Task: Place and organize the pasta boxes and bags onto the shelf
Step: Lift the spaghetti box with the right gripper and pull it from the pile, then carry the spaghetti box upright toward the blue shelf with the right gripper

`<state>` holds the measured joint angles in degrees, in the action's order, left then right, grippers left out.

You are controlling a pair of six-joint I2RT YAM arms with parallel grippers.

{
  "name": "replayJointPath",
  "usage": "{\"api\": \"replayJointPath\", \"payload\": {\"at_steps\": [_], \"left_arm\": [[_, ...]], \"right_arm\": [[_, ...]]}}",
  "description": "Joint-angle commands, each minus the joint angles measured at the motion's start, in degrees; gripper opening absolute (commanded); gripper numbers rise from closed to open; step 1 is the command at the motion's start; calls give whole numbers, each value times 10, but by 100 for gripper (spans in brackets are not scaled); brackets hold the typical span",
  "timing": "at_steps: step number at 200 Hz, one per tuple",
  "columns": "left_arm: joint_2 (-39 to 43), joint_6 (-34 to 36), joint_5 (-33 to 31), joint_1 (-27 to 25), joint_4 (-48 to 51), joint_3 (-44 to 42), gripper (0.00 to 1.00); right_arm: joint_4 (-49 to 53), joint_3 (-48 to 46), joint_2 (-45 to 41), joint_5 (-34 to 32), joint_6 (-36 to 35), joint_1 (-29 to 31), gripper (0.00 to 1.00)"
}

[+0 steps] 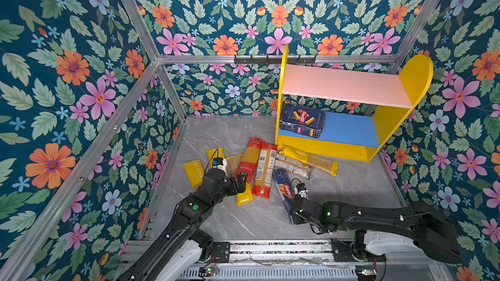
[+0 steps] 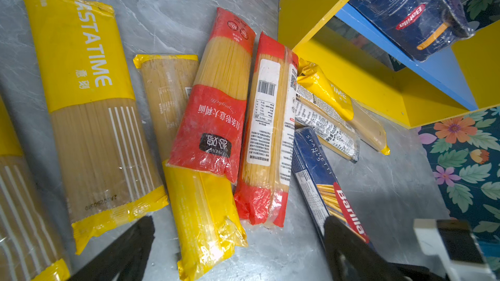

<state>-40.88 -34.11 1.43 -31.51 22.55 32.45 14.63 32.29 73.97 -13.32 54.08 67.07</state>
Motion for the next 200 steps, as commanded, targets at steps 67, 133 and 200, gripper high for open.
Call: {"api": "replayJointPath", "payload": {"at_steps": [67, 133, 200], "left_arm": [[16, -7, 9, 0, 2, -8, 100], [0, -4, 18, 0, -16, -5, 100], [-34, 14, 18, 0, -8, 51, 100]], "right_arm": [[-63, 10, -25, 13, -4, -1, 29], [-13, -4, -200, 10, -10, -1, 27], [120, 38, -306, -57, -28, -2, 27]]}}
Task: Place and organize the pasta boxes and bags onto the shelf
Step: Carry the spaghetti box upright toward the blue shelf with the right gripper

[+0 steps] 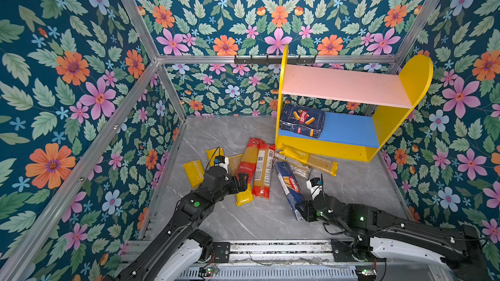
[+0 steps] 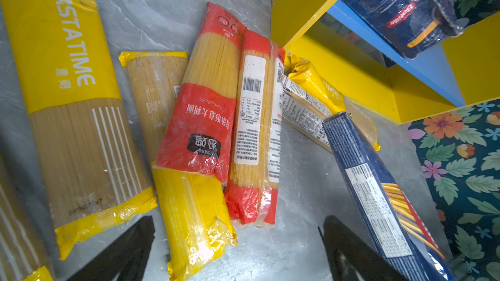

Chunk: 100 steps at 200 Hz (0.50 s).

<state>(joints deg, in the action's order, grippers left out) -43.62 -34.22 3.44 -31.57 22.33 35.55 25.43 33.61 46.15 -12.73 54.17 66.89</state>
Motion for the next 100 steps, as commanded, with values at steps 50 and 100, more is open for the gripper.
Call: {"api": "replayJointPath", "payload": {"at_steps": [50, 100], "left_arm": [[-38, 26, 4, 0, -10, 55, 100], [-78, 36, 12, 0, -28, 81, 100]], "right_arm": [[104, 74, -91, -111, -48, 0, 27], [172, 117, -135, -173, -72, -1, 28]]}}
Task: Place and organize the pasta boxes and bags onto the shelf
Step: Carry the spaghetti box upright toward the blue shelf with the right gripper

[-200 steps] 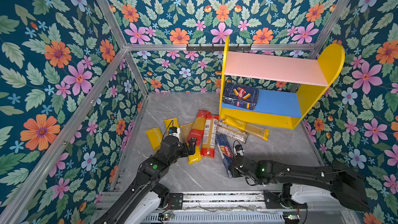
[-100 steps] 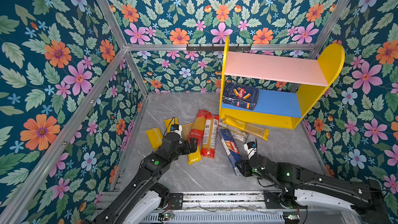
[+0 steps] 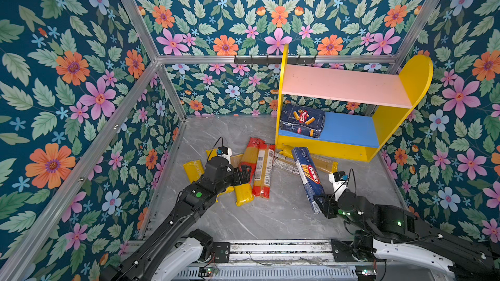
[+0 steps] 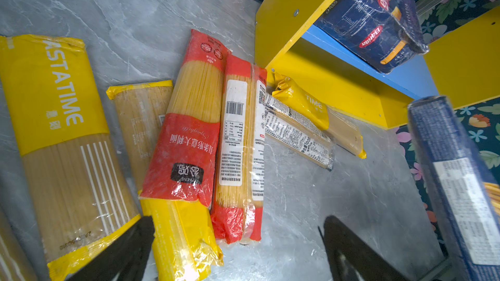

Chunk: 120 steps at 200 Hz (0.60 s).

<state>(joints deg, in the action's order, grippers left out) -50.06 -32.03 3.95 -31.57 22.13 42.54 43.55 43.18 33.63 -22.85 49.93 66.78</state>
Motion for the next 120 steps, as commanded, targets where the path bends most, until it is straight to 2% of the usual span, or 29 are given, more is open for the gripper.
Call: {"api": "replayJointPath", "payload": {"at_steps": [1, 42, 64, 120], "left_arm": [[-14, 14, 7, 0, -26, 11, 100], [-46, 20, 19, 0, -43, 29, 100], [-62, 24, 24, 0, -50, 38, 100], [-93, 35, 28, 0, -58, 59, 100]], "right_arm": [[-8, 23, -11, -73, -31, 1, 28], [37, 66, -16, -125, -51, -7, 28], [46, 83, -14, -120, -67, -38, 29], [1, 86, 20, 59, -129, -250, 27]]}}
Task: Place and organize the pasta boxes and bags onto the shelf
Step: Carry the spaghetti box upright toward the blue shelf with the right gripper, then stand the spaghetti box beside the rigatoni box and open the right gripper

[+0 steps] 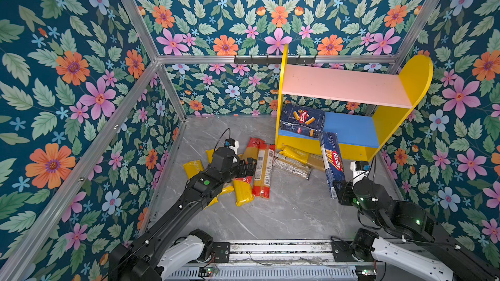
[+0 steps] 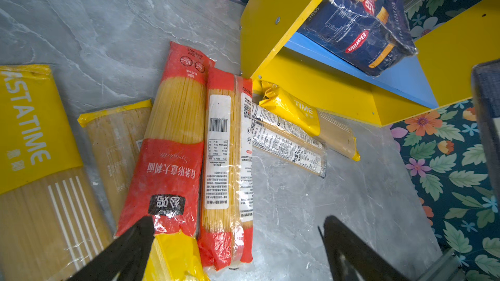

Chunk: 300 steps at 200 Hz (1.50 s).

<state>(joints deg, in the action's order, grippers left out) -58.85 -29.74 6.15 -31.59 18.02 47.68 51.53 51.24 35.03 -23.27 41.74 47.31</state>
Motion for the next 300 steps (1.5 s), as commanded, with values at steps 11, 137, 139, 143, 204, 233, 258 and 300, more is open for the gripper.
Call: {"api": "replayJointPath", "payload": {"at_steps": [11, 137, 139, 143, 204, 233, 258, 300], "left_arm": [[-6, 14, 5, 0, -17, 11, 100], [-22, 34, -7, 0, -17, 24, 100], [-22, 35, -7, 0, -18, 25, 100], [-24, 36, -7, 0, -17, 26, 100], [-31, 47, -13, -1, -19, 29, 100], [-25, 50, -21, 0, -17, 30, 100], [-22, 54, -25, 0, -15, 34, 100], [-20, 59, -31, 0, -11, 36, 100]], "right_arm": [[-87, 12, 13, 86, -64, -90, 27], [-217, 62, 181, 215, -177, -344, 27], [-221, 62, 187, 214, -178, -345, 27], [-228, 64, 197, 210, -181, -347, 27], [-326, 86, 327, 196, -203, -390, 27], [-355, 102, 377, 190, -206, -393, 27], [-372, 119, 408, 187, -206, -394, 27], [-382, 148, 453, 180, -203, -393, 28]]}}
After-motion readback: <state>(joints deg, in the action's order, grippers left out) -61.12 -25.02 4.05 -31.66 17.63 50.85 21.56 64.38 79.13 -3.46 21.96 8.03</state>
